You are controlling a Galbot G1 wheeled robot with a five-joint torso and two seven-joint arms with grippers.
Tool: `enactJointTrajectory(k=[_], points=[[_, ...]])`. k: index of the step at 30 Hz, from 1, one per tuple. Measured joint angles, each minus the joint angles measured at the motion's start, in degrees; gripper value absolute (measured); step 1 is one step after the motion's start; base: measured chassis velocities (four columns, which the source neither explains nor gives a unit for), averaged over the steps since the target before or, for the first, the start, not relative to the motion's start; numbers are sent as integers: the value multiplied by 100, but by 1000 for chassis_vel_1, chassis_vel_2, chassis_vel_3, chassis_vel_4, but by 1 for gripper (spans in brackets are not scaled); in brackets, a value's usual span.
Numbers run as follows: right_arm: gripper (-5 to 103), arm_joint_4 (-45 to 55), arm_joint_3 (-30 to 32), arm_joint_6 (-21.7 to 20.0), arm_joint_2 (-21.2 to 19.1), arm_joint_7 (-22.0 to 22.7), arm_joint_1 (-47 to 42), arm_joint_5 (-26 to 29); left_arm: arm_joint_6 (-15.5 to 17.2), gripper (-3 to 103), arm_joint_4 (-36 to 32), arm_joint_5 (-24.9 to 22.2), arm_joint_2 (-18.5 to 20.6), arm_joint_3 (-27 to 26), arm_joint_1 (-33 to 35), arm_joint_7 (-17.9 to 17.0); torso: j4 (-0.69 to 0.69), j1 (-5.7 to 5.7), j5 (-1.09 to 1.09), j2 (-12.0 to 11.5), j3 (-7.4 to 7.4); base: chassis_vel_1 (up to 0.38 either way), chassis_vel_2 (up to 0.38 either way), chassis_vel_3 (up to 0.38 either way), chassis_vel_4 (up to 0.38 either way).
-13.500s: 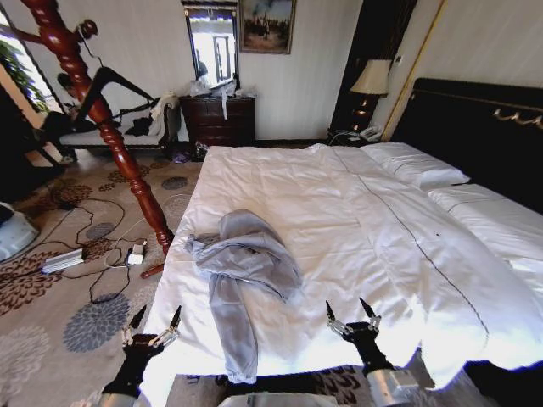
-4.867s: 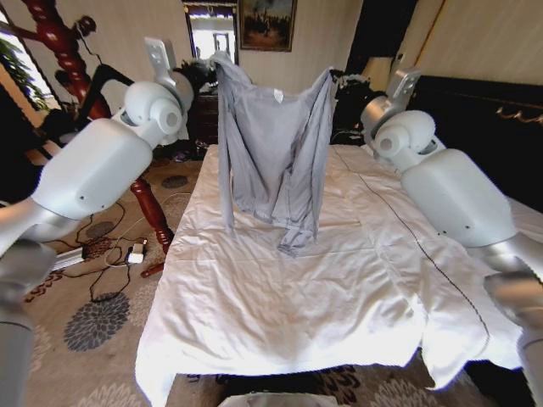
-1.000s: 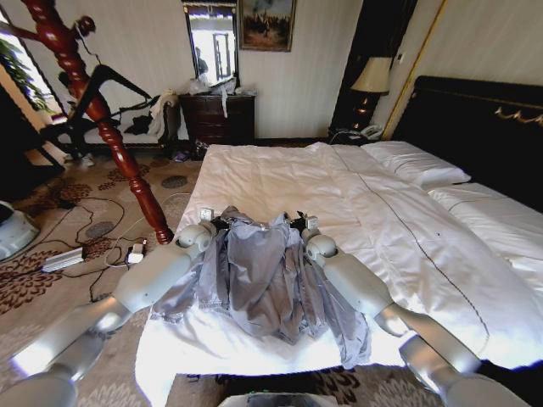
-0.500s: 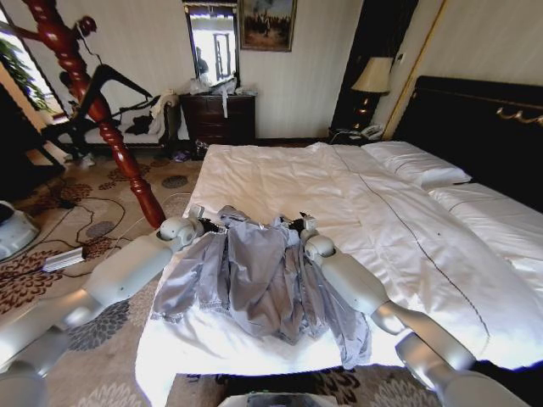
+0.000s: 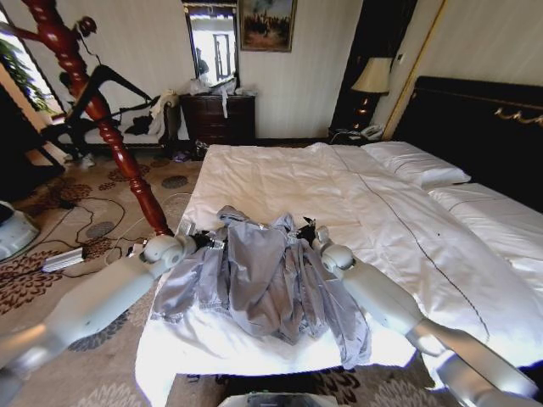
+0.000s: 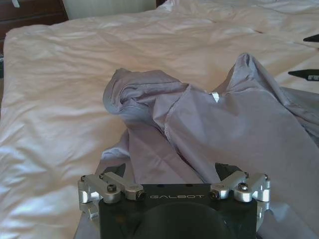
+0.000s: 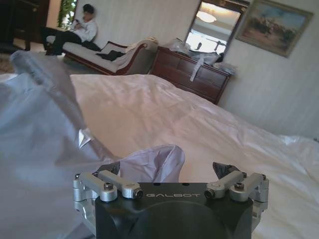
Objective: Pick up the clothes from the bed and hang them on the clothes hanger.
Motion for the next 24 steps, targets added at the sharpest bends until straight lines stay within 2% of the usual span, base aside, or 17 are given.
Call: enactJointTrajectory(k=[1,3,4,7,8,11,12,17,18,20,24], points=[[100,0,0,0,0,0,0,0,0,100,0,0,0,0,0,0,0,0,0,0,0,0,0,0,0],[100,219,135,-60,-70,131,-156,276,-70,100,-264,70,85,-430,440,-33,0,1,1,0,1,0,0,0,0],[100,219,135,-60,-70,131,-156,276,-70,100,-264,70,85,-430,440,-33,0,1,1,0,1,0,0,0,0],[100,877,663,-429,-252,574,-564,1406,-238,100,-616,195,141,-995,1164,-112,1,1,-2,0,0,0,0,0,0],[100,877,663,-429,-252,574,-564,1406,-238,100,-616,195,141,-995,1164,-112,1,1,-2,0,0,0,0,0,0],[100,1632,1319,-651,-509,887,-1284,2162,-509,100,-920,368,152,-1454,1984,-151,0,0,-2,0,0,0,0,0,0],[100,1632,1319,-651,-509,887,-1284,2162,-509,100,-920,368,152,-1454,1984,-151,0,0,-2,0,0,0,0,0,0],[100,2704,2148,-873,-762,1365,-2458,3064,-881,100,-1277,608,18,-1883,2937,-261,0,0,0,0,0,0,0,0,0],[100,2704,2148,-873,-762,1365,-2458,3064,-881,100,-1277,608,18,-1883,2937,-261,0,0,0,0,0,0,0,0,0],[100,3124,2557,-999,-749,1599,-2968,3440,-1003,100,-1404,632,-88,-2010,3249,-408,0,0,-1,0,0,0,0,0,0],[100,3654,3098,-1136,-624,1885,-3804,3811,-1185,100,-1567,645,-161,-2175,3700,-558,-2,0,1,0,0,0,0,0,0]])
